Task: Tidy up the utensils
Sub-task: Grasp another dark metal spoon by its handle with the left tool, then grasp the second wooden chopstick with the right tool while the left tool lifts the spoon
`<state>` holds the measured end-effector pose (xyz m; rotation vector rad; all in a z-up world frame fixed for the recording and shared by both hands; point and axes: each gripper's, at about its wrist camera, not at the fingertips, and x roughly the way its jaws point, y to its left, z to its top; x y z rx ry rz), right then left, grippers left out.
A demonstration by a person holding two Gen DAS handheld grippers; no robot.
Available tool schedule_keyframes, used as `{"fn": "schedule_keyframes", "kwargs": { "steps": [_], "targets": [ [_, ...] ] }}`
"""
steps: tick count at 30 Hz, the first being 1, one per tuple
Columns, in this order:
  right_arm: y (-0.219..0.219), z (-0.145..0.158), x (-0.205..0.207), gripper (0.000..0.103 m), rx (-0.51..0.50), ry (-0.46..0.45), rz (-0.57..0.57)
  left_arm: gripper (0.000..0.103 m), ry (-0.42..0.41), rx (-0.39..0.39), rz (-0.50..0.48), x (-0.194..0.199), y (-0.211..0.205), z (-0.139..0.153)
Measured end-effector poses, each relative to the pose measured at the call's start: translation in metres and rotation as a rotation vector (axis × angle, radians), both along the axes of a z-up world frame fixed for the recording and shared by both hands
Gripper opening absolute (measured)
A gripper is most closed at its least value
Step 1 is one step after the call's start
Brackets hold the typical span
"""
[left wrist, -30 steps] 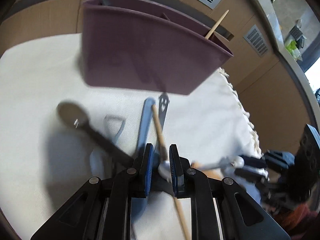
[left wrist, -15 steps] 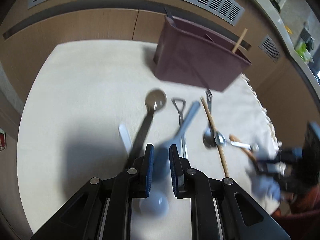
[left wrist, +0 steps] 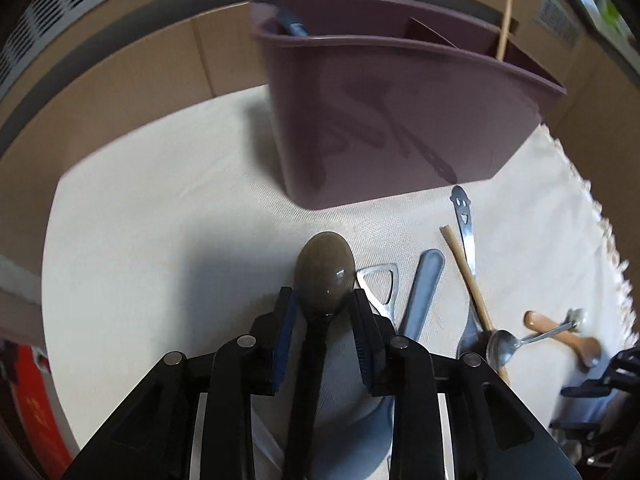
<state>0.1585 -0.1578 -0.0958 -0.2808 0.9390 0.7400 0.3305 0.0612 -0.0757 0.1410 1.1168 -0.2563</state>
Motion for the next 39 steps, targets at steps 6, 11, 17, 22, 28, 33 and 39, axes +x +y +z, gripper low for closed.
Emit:
{"fn": "schedule_keyframes", "kwargs": {
  "steps": [6,11,17,22,28,33,39],
  "targets": [
    [-0.005,-0.002,-0.004,0.028,0.051,-0.006,-0.069,0.033,-0.006,-0.002,0.021,0.012,0.006,-0.002],
    [0.005,0.005,0.004,0.031,0.012,0.05,-0.078,0.031,-0.037,-0.014,0.076,0.012,-0.001,0.0],
    [0.017,0.041,0.033,0.015,0.031,-0.023,-0.105,0.03,-0.134,-0.169,0.164,-0.028,0.022,0.02],
    [0.033,0.031,0.097,0.017,0.057,0.074,-0.235,0.03,-0.246,-0.304,0.275,-0.08,0.045,0.048],
    [0.078,0.013,0.132,0.016,-0.009,0.074,-0.281,0.03,-0.296,-0.326,0.314,-0.117,0.05,0.058],
    [0.103,0.009,0.134,0.007,-0.087,0.025,-0.245,0.03,-0.301,-0.34,0.312,-0.115,0.045,0.066],
    [0.076,0.03,0.119,0.005,0.021,0.035,-0.192,0.03,-0.304,-0.4,0.291,-0.122,0.046,0.075]
  ]
}}
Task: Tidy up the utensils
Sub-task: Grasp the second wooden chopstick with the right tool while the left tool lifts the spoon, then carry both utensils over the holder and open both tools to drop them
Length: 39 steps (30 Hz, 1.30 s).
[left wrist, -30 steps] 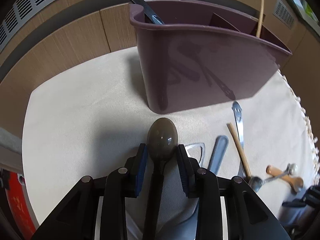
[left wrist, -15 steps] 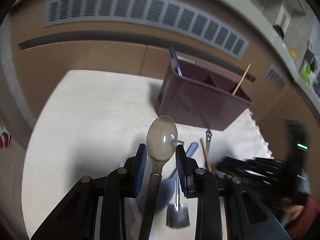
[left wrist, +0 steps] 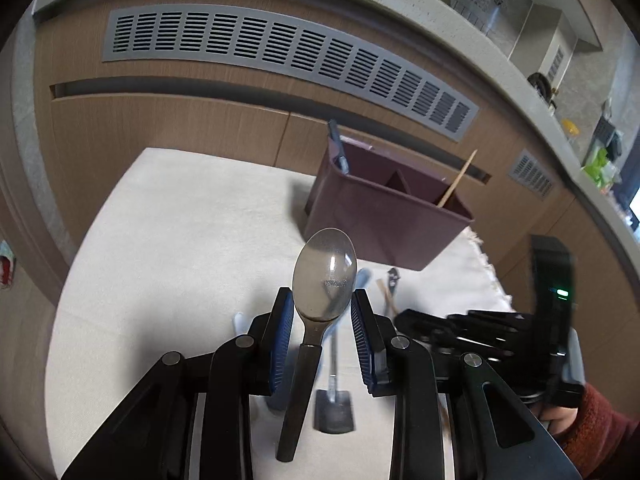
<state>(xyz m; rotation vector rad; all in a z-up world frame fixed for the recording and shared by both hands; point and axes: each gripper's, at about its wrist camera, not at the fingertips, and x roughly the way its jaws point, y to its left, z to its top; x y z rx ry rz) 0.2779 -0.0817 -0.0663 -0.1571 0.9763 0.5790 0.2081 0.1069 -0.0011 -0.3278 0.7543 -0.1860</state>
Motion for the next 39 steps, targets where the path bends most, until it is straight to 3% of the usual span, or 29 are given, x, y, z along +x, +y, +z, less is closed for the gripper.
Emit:
{"fn": "schedule_keyframes", "kwargs": {
  "steps": [6,15,20,23,26,30,34,39],
  "targets": [
    [-0.045,0.051,-0.027,0.005,0.103,-0.095,-0.012,0.03,-0.029,-0.068,-0.033,-0.011,0.002,0.017],
    [-0.079,0.098,-0.046,0.004,0.208,-0.203,-0.067,0.029,-0.108,-0.051,-0.076,-0.027,-0.014,0.058],
    [-0.087,0.146,-0.046,0.004,0.273,-0.33,-0.075,0.029,-0.283,-0.093,-0.126,-0.021,-0.018,0.134],
    [-0.089,0.203,-0.039,0.004,0.286,-0.469,-0.08,0.029,-0.416,-0.131,-0.153,-0.004,-0.017,0.186],
    [-0.088,0.252,-0.024,0.004,0.288,-0.599,-0.109,0.029,-0.507,-0.14,-0.156,0.025,-0.017,0.21],
    [-0.084,0.267,0.009,0.004,0.302,-0.631,-0.14,0.029,-0.466,-0.136,-0.141,0.072,-0.019,0.194],
    [-0.078,0.234,0.047,0.005,0.283,-0.585,-0.162,0.029,-0.327,-0.131,-0.142,0.122,-0.025,0.143],
    [-0.075,0.186,0.08,0.005,0.239,-0.524,-0.179,0.029,-0.197,-0.137,-0.15,0.156,-0.036,0.085]
  ]
}}
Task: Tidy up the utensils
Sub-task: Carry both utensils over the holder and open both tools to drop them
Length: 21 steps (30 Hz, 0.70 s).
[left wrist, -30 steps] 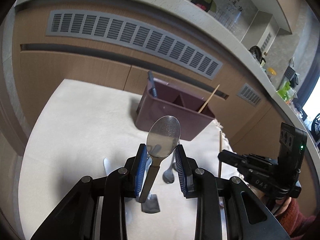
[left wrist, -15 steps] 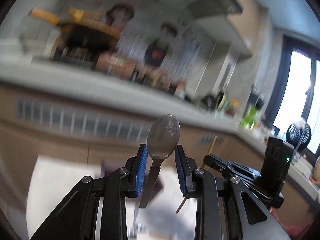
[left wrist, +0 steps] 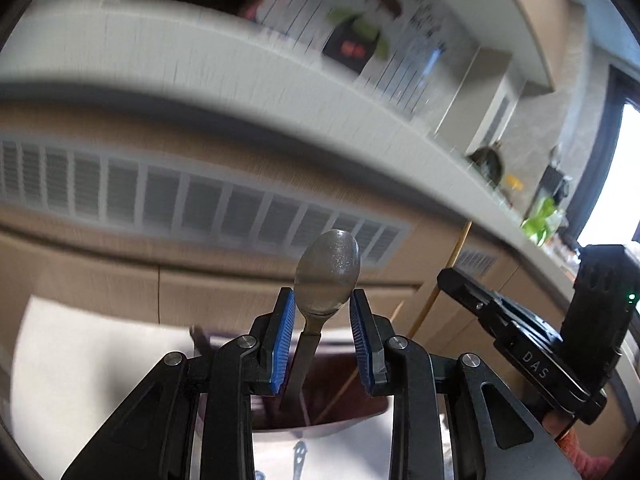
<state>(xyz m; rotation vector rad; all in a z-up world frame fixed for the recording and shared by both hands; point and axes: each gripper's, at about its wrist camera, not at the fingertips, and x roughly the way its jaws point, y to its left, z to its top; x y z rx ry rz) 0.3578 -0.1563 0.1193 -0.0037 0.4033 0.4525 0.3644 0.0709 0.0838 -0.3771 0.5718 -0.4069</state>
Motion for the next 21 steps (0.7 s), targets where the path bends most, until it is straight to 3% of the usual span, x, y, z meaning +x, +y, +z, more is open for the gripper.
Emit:
{"fn": "schedule_keyframes", "kwargs": {
  "steps": [7,11,16,19,21],
  "targets": [
    [0.005,-0.062,0.021,0.005,-0.044,0.15,0.0,0.029,0.151,0.056,-0.03,0.014,-0.016,-0.058],
    [0.005,-0.09,0.031,0.006,-0.076,0.312,0.055,0.029,0.167,0.055,-0.025,0.009,-0.014,-0.058],
    [-0.01,-0.075,0.002,0.006,-0.082,0.254,0.053,0.029,0.103,-0.008,-0.01,-0.021,0.003,-0.025],
    [-0.023,-0.068,-0.023,0.01,-0.072,0.218,0.056,0.03,0.088,0.068,0.025,-0.052,0.008,-0.015],
    [-0.027,-0.076,-0.04,0.014,-0.124,0.239,0.089,0.03,0.122,0.13,0.065,-0.07,0.01,-0.025]
  ]
}}
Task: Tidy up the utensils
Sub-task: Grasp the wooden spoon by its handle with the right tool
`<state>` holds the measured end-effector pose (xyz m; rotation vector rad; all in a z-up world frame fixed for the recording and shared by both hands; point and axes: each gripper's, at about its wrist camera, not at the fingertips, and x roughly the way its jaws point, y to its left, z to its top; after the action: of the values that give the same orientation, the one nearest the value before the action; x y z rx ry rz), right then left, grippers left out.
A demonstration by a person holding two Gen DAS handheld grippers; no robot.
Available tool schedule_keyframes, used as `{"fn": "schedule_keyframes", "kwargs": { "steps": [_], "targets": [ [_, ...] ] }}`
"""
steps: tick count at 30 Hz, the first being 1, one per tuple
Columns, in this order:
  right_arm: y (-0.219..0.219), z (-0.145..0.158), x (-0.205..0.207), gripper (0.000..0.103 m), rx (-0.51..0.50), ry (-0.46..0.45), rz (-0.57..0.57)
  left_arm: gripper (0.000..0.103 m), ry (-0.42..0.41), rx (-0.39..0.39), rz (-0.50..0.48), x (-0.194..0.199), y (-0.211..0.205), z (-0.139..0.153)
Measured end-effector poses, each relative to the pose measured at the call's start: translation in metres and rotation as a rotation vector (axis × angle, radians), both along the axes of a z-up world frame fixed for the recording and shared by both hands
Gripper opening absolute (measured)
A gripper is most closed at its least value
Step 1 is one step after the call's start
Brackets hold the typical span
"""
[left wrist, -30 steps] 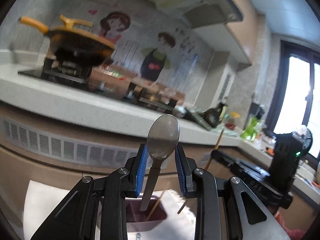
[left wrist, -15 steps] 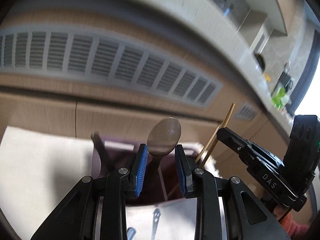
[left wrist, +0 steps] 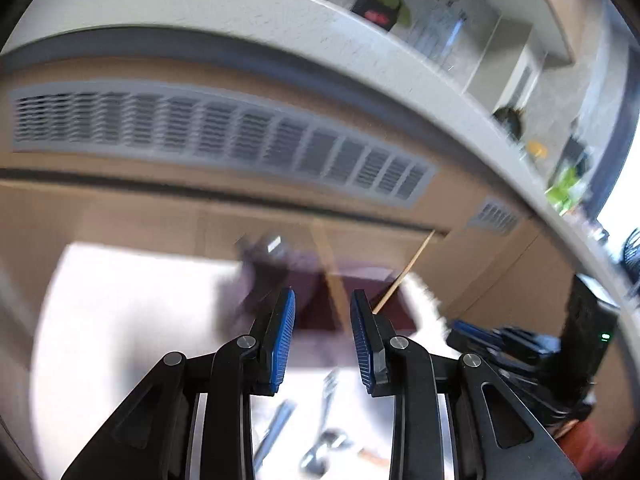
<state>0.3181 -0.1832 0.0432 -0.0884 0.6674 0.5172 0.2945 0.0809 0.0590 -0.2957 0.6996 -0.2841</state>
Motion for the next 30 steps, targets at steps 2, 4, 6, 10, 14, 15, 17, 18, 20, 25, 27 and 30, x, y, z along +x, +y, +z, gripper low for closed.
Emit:
{"fn": "schedule_keyframes", "kwargs": {
  "steps": [2,4,6,10,14,15,17,18,20,25,27,30],
  "targets": [
    [0.0,-0.021,-0.018,0.014,-0.052,0.107,0.119,0.03,0.049,0.02,0.014,-0.018,0.007,-0.018],
    [0.002,-0.044,-0.036,0.013,-0.081,0.188,0.178,0.03,0.111,0.018,0.034,-0.032,0.012,-0.04],
    [-0.003,-0.064,-0.05,0.013,-0.123,0.221,0.174,0.03,0.16,0.024,0.056,-0.047,0.016,-0.06],
    [-0.015,-0.102,-0.082,0.014,-0.17,0.298,0.144,0.03,0.204,0.051,0.101,-0.086,0.03,-0.091],
    [-0.019,-0.112,-0.102,0.014,-0.155,0.297,0.12,0.03,0.203,0.063,0.141,-0.116,0.041,-0.105],
    [-0.019,-0.112,-0.106,0.014,-0.156,0.284,0.117,0.03,0.211,0.057,0.151,-0.119,0.045,-0.107],
    [-0.017,-0.114,-0.113,0.014,-0.158,0.289,0.136,0.03,0.23,0.043,0.171,-0.125,0.054,-0.112],
    [-0.015,-0.117,-0.115,0.015,-0.163,0.288,0.14,0.03,0.242,0.032,0.184,-0.127,0.059,-0.114],
    [-0.012,-0.118,-0.116,0.015,-0.172,0.274,0.127,0.03,0.265,0.029,0.204,-0.128,0.066,-0.119],
    [0.015,-0.124,-0.112,0.017,-0.181,0.291,0.165,0.03,0.292,0.054,0.205,-0.121,0.065,-0.122],
    [0.029,-0.126,-0.111,0.017,-0.225,0.244,0.169,0.03,0.293,0.079,0.2,-0.117,0.061,-0.122],
    [0.047,-0.126,-0.106,0.017,-0.284,0.203,0.166,0.03,0.288,0.092,0.179,-0.114,0.058,-0.12]
  ]
}}
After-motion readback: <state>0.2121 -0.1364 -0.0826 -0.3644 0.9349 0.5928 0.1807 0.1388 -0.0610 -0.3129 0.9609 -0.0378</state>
